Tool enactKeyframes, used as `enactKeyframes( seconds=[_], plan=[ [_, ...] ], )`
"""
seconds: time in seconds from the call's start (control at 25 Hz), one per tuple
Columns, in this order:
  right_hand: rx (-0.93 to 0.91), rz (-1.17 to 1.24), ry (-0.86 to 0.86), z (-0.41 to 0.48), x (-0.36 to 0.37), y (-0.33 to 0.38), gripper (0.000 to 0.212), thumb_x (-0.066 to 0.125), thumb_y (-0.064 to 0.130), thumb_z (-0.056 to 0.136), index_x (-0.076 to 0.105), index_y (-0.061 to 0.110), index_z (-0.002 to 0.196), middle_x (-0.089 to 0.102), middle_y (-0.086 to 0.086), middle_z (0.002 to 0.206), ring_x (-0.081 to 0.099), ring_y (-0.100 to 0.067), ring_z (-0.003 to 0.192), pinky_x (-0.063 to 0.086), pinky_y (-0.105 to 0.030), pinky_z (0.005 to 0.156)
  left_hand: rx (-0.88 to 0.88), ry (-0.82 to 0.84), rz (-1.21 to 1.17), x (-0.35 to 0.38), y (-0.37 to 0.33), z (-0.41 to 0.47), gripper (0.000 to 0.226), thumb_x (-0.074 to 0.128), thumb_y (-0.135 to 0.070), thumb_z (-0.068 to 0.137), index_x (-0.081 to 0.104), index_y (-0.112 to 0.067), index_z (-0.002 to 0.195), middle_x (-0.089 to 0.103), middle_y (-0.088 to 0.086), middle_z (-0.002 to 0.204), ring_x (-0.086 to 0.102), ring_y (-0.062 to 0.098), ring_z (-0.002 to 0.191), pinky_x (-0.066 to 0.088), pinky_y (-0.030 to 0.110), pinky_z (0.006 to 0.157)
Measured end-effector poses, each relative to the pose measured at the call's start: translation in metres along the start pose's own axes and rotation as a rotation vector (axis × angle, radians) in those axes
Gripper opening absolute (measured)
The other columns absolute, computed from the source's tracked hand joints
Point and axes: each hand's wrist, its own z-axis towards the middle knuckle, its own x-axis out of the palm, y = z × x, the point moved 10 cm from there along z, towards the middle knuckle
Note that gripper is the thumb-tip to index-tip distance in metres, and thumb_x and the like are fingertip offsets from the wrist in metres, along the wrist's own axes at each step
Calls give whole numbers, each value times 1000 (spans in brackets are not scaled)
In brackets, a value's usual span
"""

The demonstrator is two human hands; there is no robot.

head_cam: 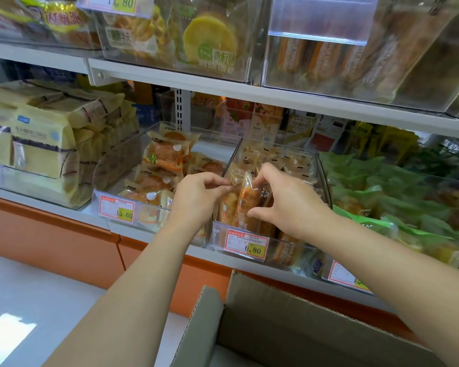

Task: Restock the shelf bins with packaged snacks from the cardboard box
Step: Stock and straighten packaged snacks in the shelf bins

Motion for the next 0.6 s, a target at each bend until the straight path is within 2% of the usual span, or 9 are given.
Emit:
enactKeyframes(
  seconds=[0.08,0.16,0.36,0.48,0.6],
  plan=[
    [-19,-62,10,0,4,3,43,76,41,79,43,28,103,47,16,77,52,-12,78,39,-26,58,18,-9,5,1,-2,1,17,77,-16,82,71,-31,76,69,-12,86,64,6,82,50,22,78],
    [-28,-117,12,0,10,4,43,74,44,78,44,28,105,47,16,78,50,-12,78,37,-29,58,50,-42,34,-1,-5,2,19,77,-17,82,69,-33,75,67,-9,93,63,9,89,50,25,82],
    [-82,-222,-3,0,26,10,38,68,45,83,49,27,110,62,7,109,50,-17,102,35,-33,80,61,-68,29,-3,-9,3,19,76,-17,82,69,-34,75,69,-5,97,63,10,92,52,30,86],
    [-67,-188,49,-2,23,3,38,65,49,85,54,31,116,60,7,121,46,-17,111,38,-35,89,19,-17,-7,-2,-8,0,14,73,-18,86,72,-31,81,71,-9,92,65,8,89,54,32,87],
    [-80,-258,42,-1,16,-1,42,55,49,91,53,40,132,48,2,141,35,-23,128,34,-43,107,38,47,1,-2,-12,-4,14,67,-19,91,72,-26,102,71,-11,99,65,6,96,53,33,92]
  ],
)
